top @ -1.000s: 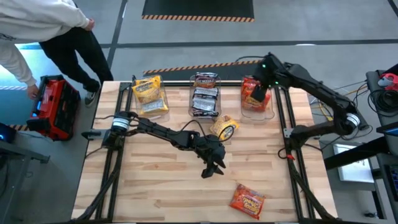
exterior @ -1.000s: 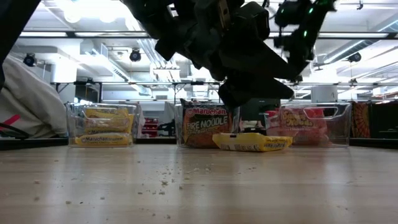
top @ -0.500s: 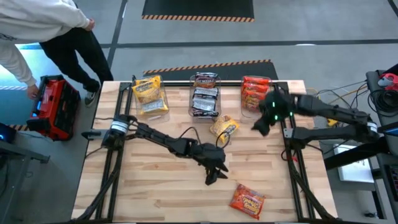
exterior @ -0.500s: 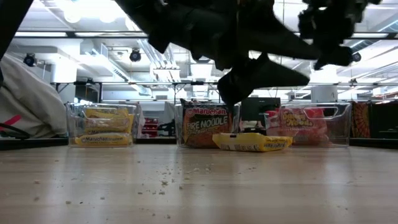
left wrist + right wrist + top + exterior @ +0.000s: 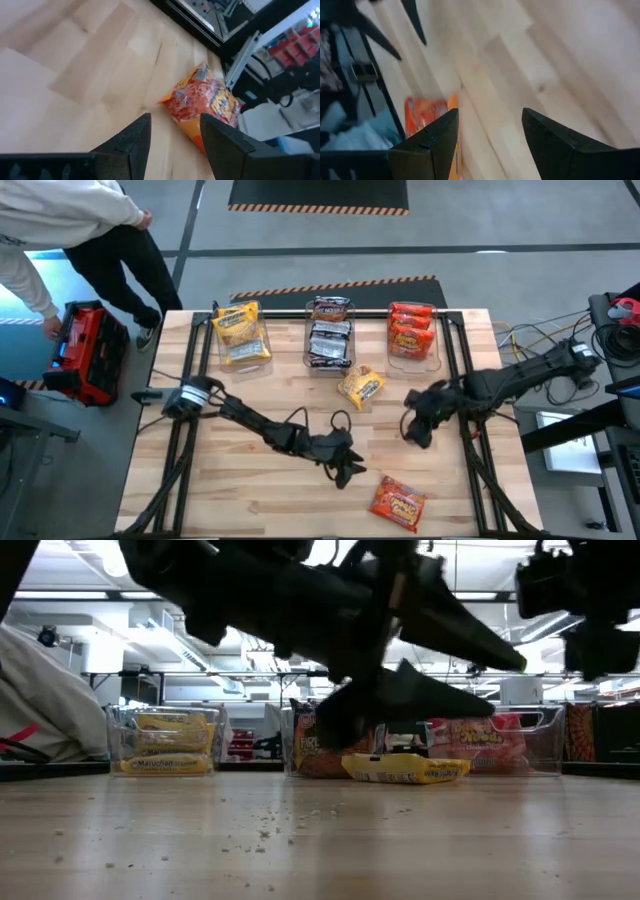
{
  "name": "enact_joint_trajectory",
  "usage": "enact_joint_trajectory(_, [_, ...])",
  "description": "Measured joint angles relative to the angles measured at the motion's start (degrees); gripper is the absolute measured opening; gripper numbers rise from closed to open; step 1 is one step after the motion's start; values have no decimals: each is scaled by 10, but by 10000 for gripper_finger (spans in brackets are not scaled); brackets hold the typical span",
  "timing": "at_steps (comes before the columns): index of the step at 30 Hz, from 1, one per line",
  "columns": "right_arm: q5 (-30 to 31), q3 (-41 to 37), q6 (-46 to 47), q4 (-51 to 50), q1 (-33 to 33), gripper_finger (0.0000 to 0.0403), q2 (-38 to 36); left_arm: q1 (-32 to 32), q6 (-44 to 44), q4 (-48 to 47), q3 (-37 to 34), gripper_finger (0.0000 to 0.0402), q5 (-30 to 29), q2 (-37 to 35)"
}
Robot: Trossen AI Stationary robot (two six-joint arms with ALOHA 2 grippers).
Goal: Sort Maruchan noodles
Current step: Put the orange instant noodle pack into the right transparent bin
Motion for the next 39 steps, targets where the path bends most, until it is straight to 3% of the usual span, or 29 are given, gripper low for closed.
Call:
enact_joint_trajectory(11, [2,6,59,53,160,208,141,-33,-61,16,117,153,-7,100])
enact_joint_trajectory(21, [-19,34,108,135,287,208,232,-47,-113,13,120,152,-53,103])
enact_joint_trajectory(32, [-19,46,91,325,335,208,312,-60,-120,13,129,152,-88,104])
enact_joint_trajectory(39, [-17,66,35,335,336,208,363,-71,-120,19,129,152,-119,103])
